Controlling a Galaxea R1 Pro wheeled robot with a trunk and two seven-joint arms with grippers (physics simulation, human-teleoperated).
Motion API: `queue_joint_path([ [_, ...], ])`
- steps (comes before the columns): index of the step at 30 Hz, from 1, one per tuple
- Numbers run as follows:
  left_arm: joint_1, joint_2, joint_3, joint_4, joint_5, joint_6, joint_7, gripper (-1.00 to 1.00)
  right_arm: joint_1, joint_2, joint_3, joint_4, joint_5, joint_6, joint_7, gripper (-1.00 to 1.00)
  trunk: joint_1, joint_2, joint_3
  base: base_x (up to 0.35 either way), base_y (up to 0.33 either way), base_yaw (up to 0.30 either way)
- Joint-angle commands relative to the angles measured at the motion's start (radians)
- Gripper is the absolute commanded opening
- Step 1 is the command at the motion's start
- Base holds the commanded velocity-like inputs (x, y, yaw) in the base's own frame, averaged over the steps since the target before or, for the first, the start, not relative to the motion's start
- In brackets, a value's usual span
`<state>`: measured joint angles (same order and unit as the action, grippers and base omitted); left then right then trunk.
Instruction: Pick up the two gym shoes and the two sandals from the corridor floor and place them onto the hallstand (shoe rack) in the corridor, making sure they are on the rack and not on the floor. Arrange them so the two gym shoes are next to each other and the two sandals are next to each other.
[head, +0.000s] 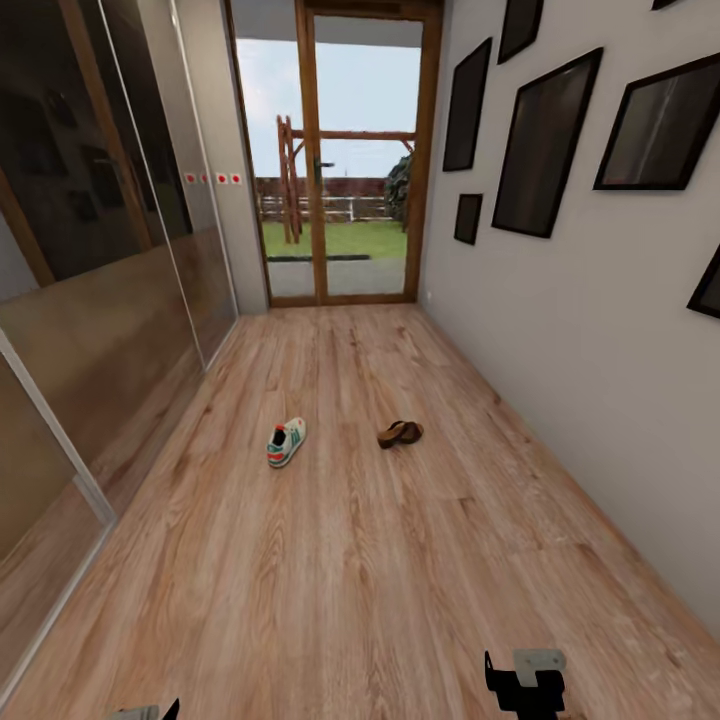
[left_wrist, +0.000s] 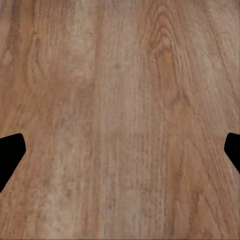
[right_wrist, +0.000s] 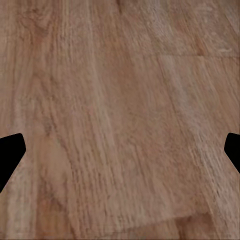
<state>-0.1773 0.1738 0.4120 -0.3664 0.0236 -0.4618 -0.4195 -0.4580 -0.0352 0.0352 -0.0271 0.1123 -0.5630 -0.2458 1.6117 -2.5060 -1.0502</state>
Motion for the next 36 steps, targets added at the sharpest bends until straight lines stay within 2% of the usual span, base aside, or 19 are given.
queue_joint_path([
  [1, -0.001, 0.0, 0.007, 0.001, 0.002, 0.0, -0.01, 1.0, -0.001, 0.0, 0.003, 0.001, 0.01, 0.0, -0.01, 1.0, 0.0, 0.0, -0.001, 0.319, 0.141, 0.0],
  [36, -0.001, 0.0, 0.007, 0.0, 0.002, 0.0, -0.01, 1.0, -0.001, 0.0, 0.003, 0.001, 0.01, 0.0, -0.01, 1.0, 0.0, 0.0, -0.001, 0.305, 0.162, 0.0],
])
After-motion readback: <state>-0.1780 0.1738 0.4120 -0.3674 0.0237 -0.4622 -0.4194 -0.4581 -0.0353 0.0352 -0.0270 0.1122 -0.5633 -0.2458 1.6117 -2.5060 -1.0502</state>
